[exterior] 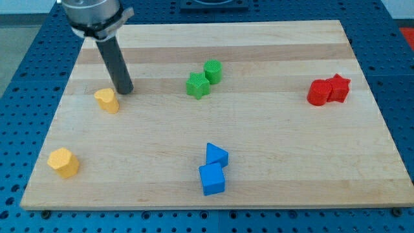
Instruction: Move yellow heart above yellow hexagon
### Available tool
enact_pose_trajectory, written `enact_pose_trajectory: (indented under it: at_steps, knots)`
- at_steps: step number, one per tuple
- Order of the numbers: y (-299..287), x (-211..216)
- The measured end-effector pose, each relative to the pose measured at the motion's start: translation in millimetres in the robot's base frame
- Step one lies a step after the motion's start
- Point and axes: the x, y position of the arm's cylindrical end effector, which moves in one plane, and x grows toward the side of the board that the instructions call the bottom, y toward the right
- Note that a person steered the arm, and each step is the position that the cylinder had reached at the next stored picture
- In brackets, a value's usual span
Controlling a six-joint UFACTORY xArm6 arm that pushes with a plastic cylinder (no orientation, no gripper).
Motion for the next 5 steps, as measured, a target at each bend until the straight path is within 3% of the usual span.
enact_pose_trajectory:
  at_steps: [1, 3, 5]
  knots:
    - [0, -9]
    - [-11, 40]
    - [-24, 47]
